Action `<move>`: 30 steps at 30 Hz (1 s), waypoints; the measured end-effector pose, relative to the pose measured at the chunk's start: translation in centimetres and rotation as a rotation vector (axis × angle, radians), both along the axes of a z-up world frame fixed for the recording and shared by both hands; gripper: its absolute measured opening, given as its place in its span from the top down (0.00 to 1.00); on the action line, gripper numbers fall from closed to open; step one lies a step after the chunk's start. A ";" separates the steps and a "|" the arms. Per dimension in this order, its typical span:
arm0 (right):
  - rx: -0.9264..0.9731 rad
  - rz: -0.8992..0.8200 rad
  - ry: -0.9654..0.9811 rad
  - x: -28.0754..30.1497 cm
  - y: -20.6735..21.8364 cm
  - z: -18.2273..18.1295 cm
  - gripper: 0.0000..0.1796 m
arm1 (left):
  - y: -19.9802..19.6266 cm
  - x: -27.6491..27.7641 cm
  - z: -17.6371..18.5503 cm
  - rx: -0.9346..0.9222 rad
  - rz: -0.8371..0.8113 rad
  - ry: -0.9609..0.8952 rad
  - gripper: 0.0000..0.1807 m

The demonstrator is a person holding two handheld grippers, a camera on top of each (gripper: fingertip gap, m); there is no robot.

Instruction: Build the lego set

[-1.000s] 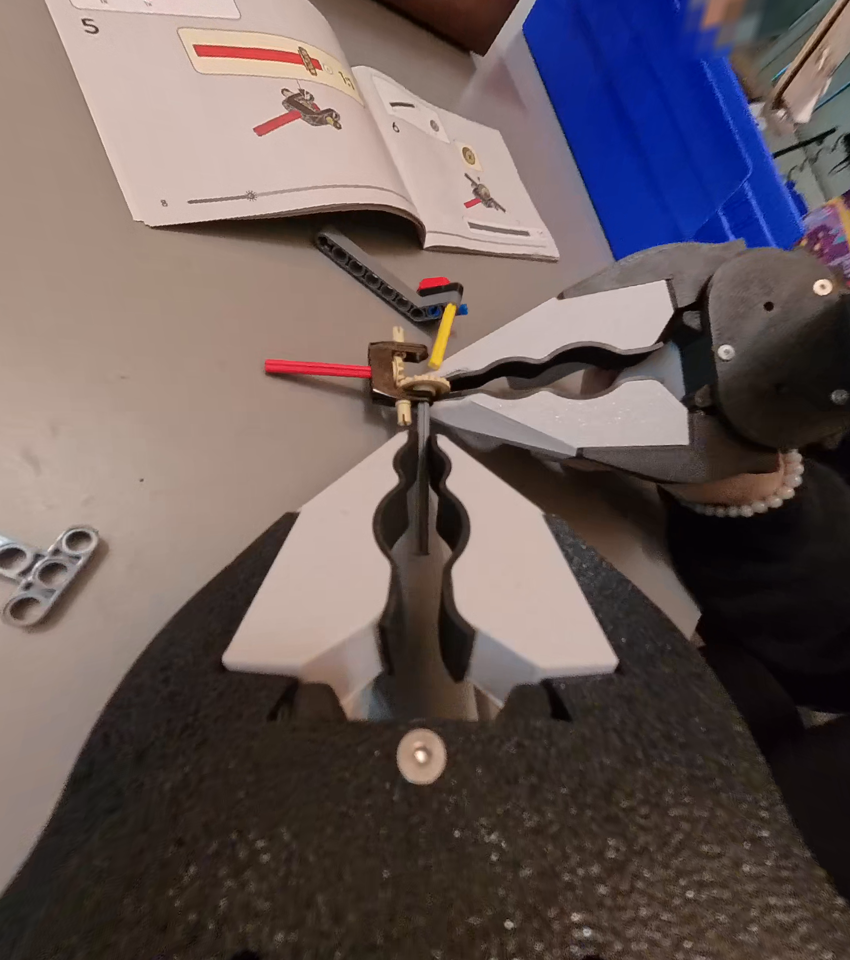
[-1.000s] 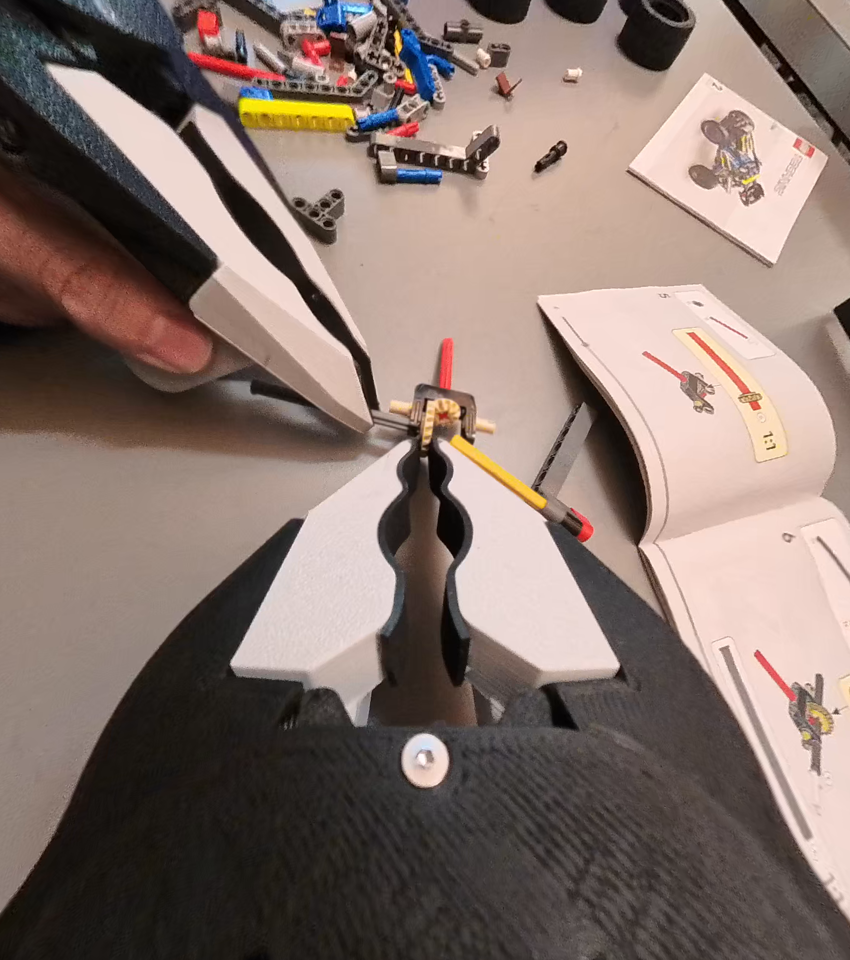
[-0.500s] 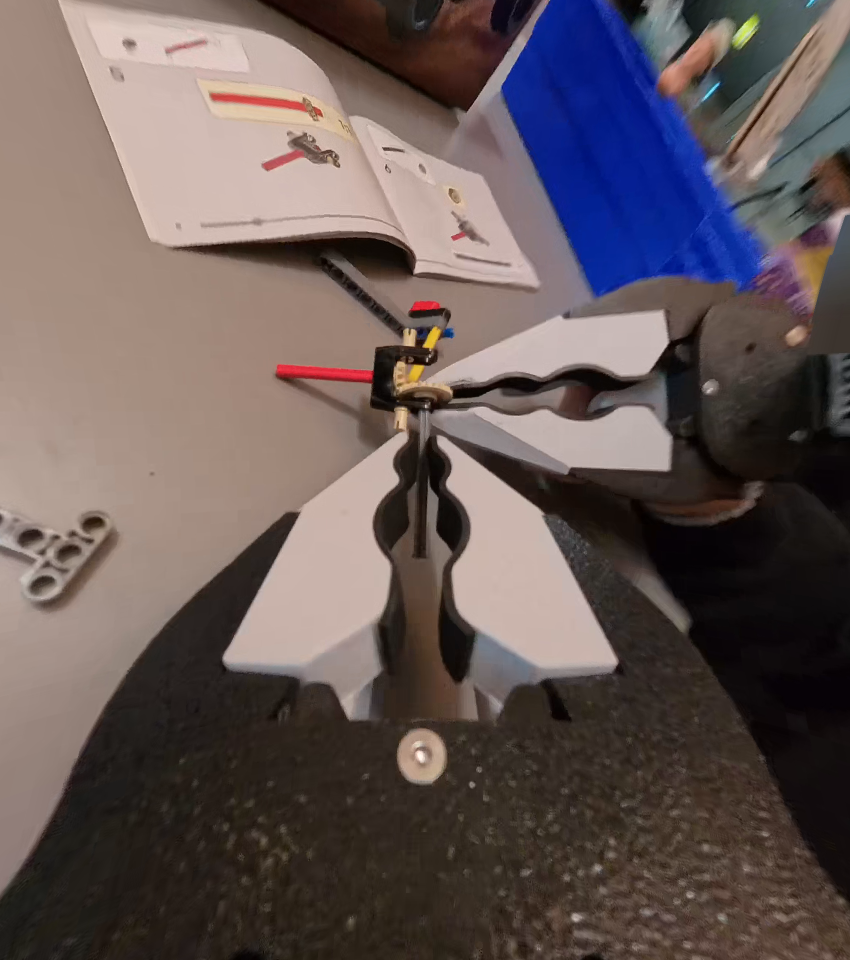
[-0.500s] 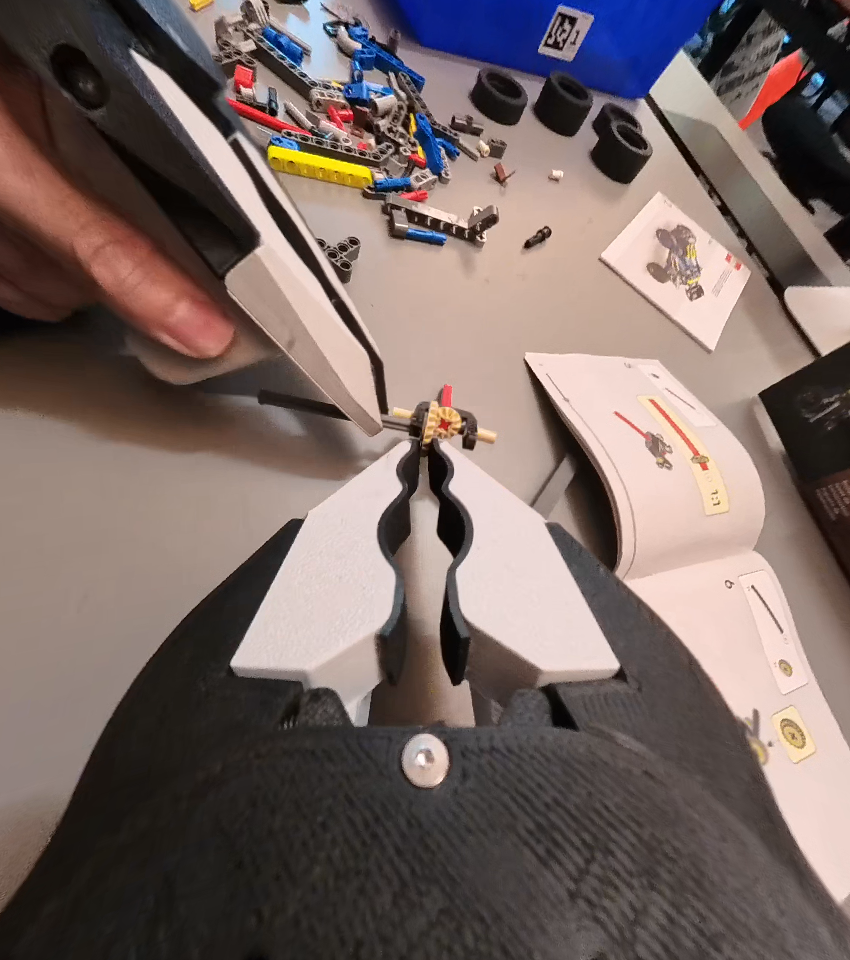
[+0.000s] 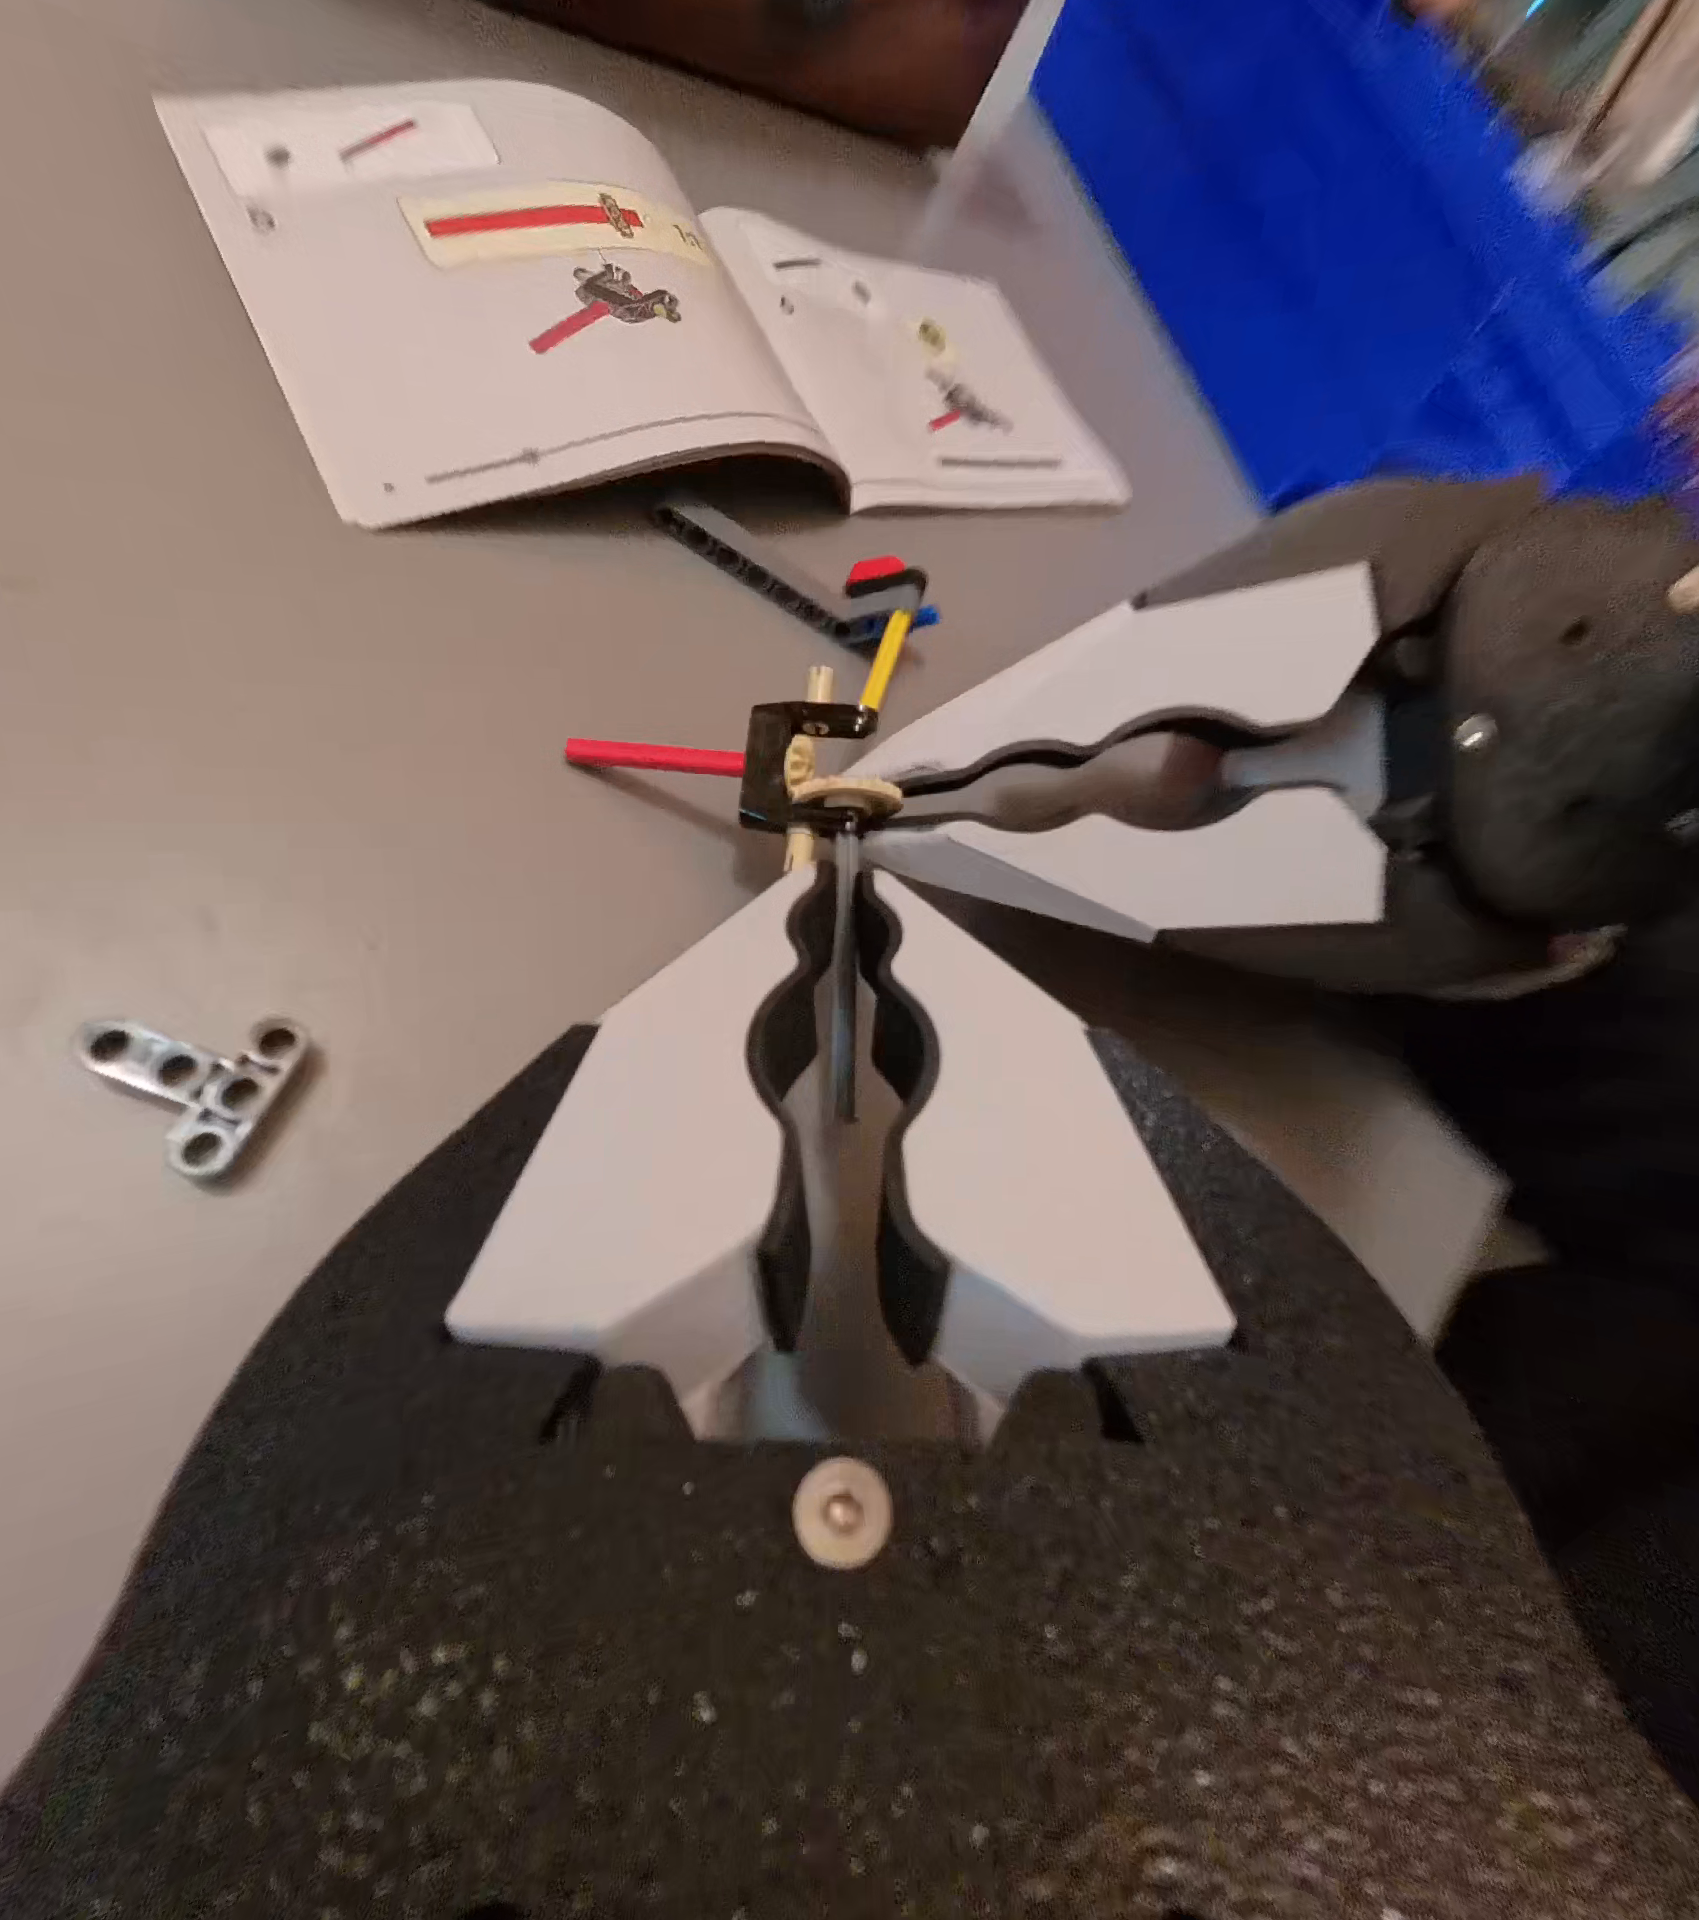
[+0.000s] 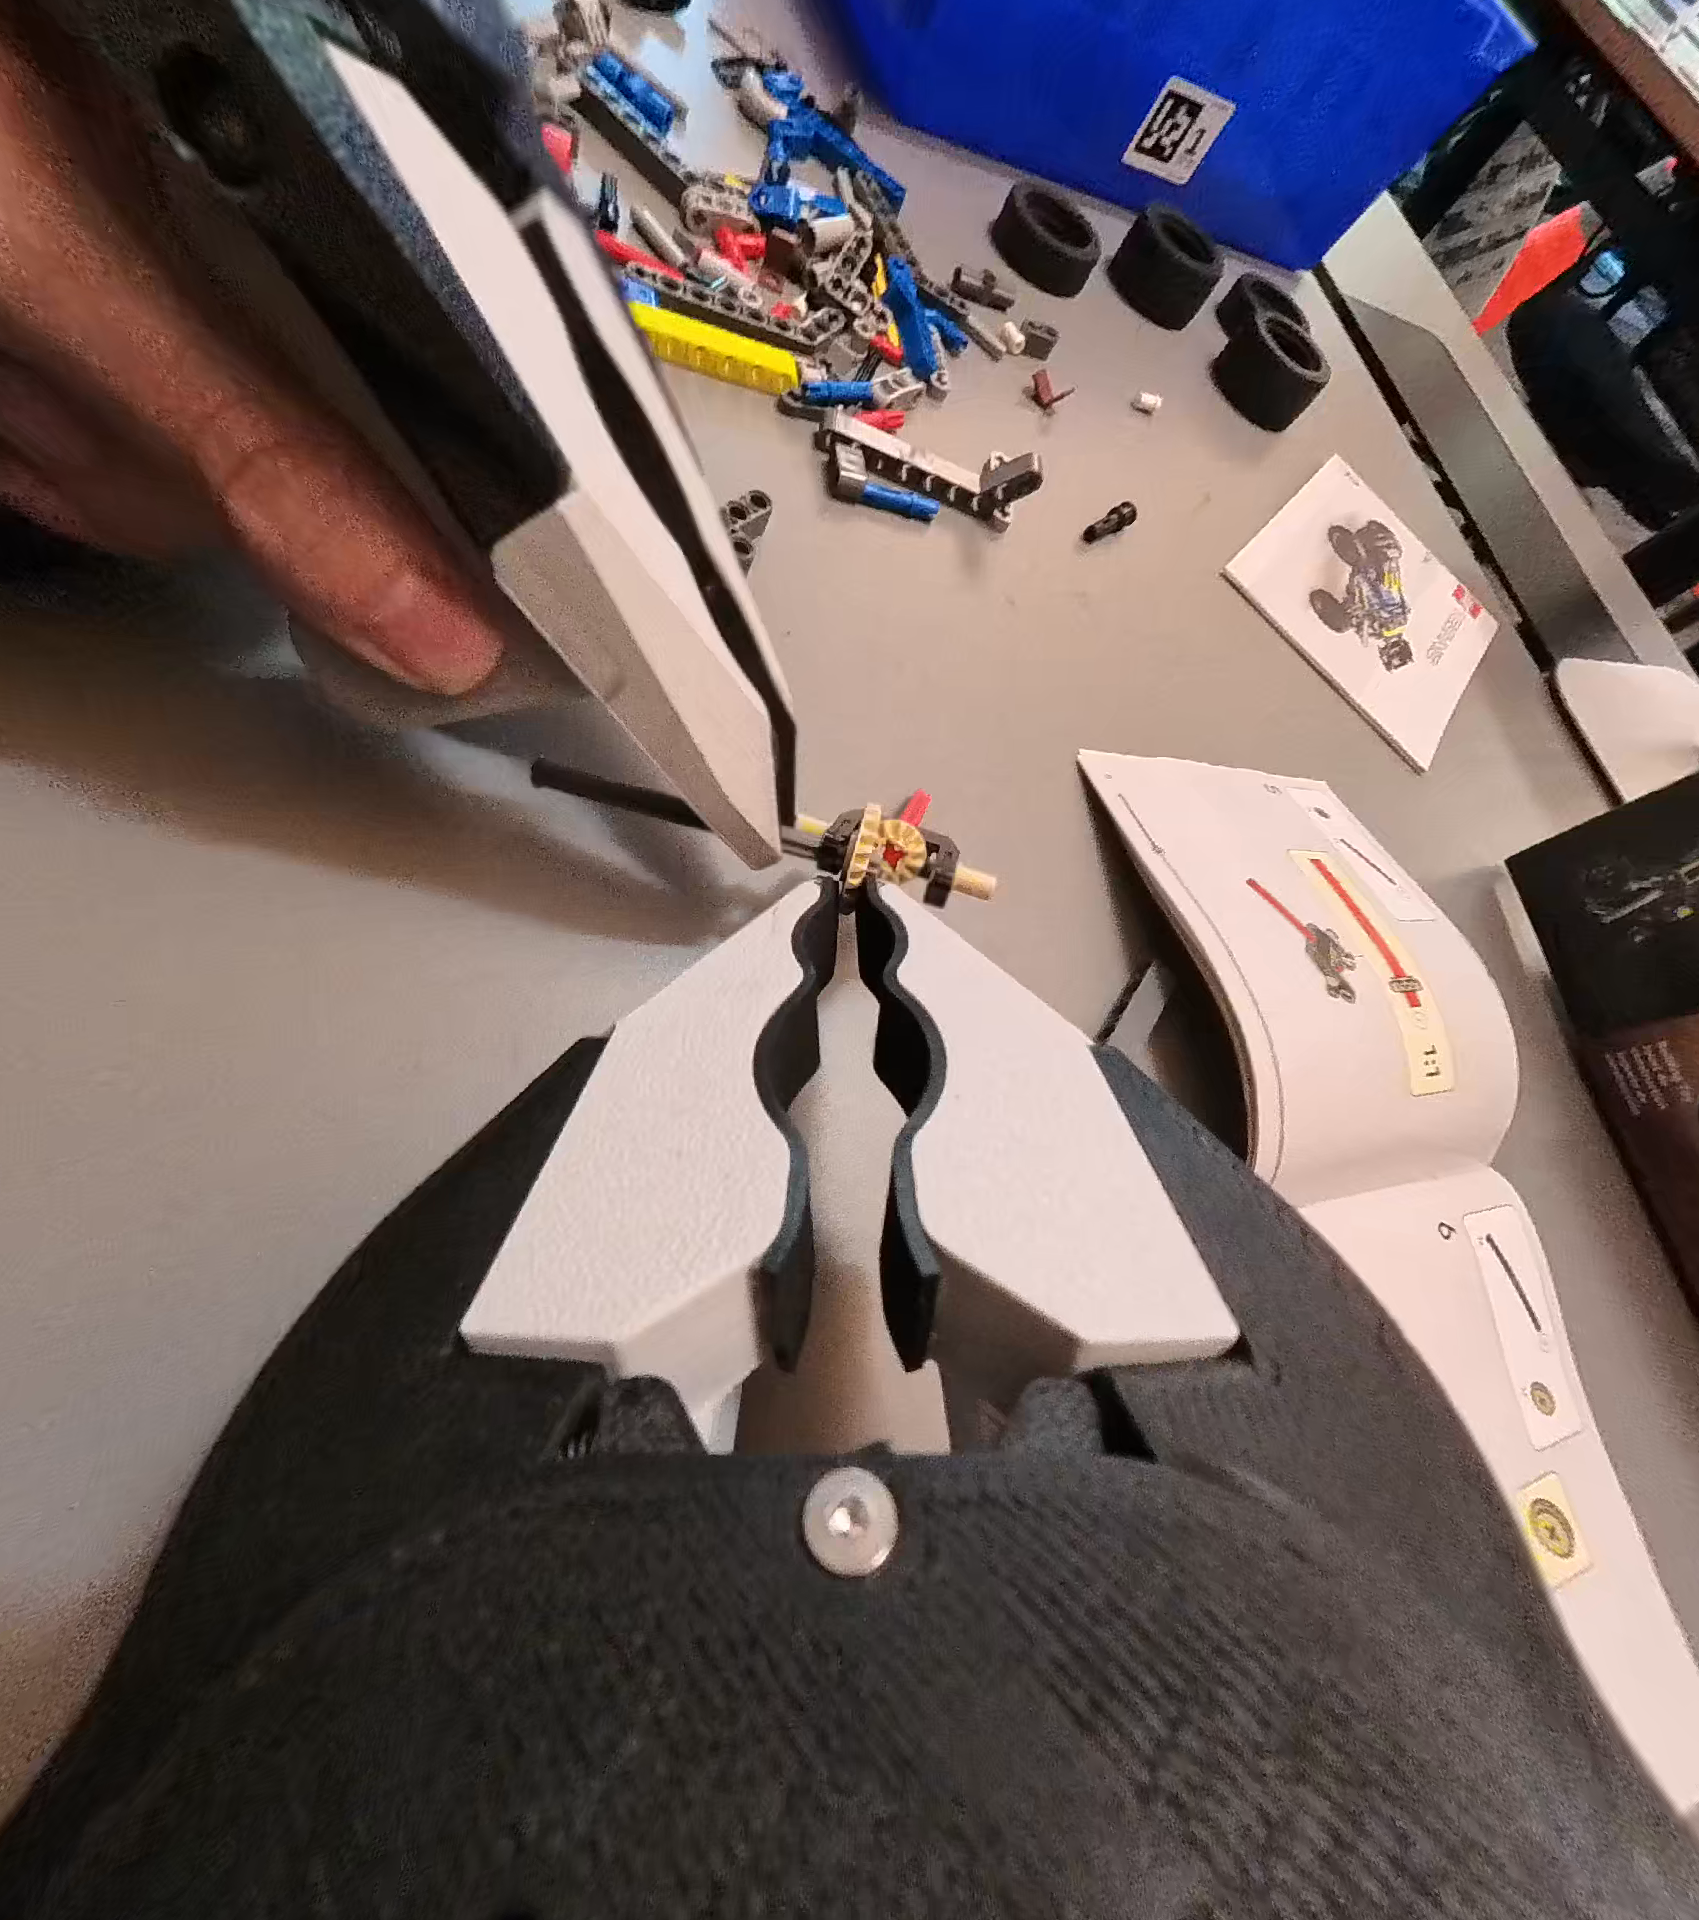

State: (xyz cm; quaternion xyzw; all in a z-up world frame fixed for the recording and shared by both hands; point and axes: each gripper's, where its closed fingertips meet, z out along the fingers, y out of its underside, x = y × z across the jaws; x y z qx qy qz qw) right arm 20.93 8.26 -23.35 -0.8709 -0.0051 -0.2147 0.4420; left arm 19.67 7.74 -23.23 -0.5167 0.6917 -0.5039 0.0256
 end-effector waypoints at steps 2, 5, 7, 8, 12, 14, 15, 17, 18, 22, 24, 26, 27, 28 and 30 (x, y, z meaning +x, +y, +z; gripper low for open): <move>-0.044 -0.007 -0.013 0.1 -0.1 -0.7 0.99 | 0.0 0.1 -0.8 0.157 -0.009 -0.038 0.99; -0.091 -0.031 -0.007 0.4 -0.2 -1.4 0.99 | 0.0 0.3 -1.4 0.240 -0.026 -0.046 0.99; -0.090 -0.032 0.002 0.4 -0.2 -1.4 0.99 | 0.0 0.3 -1.5 0.285 -0.043 -0.074 0.99; -0.090 -0.031 0.003 0.4 -0.2 -1.4 0.99 | 0.0 0.3 -1.5 0.305 -0.045 -0.086 0.99; -0.090 -0.030 0.009 0.4 -0.2 -1.5 0.99 | -0.2 0.1 -1.4 0.333 -0.061 -0.111 0.95; -0.089 -0.027 0.014 0.4 -0.2 -1.5 0.98 | -0.4 -0.2 -1.3 0.311 -0.074 -0.106 0.91; -0.088 -0.021 0.016 0.3 -0.2 -1.5 0.99 | -0.5 -0.4 -1.3 0.301 -0.079 -0.105 0.89; -0.089 -0.019 0.018 0.3 -0.2 -1.5 0.99 | -0.6 -0.7 -1.0 0.299 -0.077 -0.122 0.85; -0.089 -0.019 0.021 0.3 -0.2 -1.5 0.99 | -0.5 -0.8 -0.8 0.306 -0.077 -0.146 0.83; -0.089 -0.020 0.035 0.3 -0.2 -1.5 0.99 | 1.0 -1.5 -1.5 0.449 -0.064 -0.130 0.85; -0.088 -0.020 0.038 0.3 -0.2 -1.5 0.99 | 1.2 -2.4 -2.1 0.488 -0.086 -0.090 0.88; -0.088 -0.022 0.043 0.4 -0.2 -1.5 0.99 | 0.7 -2.8 -2.2 0.499 -0.099 -0.087 0.92; -0.088 -0.022 0.047 0.4 -0.2 -1.6 0.99 | 0.7 -2.6 -2.3 0.522 -0.098 -0.104 0.94; -0.088 -0.023 0.050 0.4 -0.2 -1.6 0.99 | 0.7 -2.5 -2.3 0.544 -0.097 -0.121 0.96; -0.087 -0.038 0.054 0.6 -0.3 -1.6 0.99 | 0.7 -2.2 -2.3 0.554 -0.094 -0.133 0.98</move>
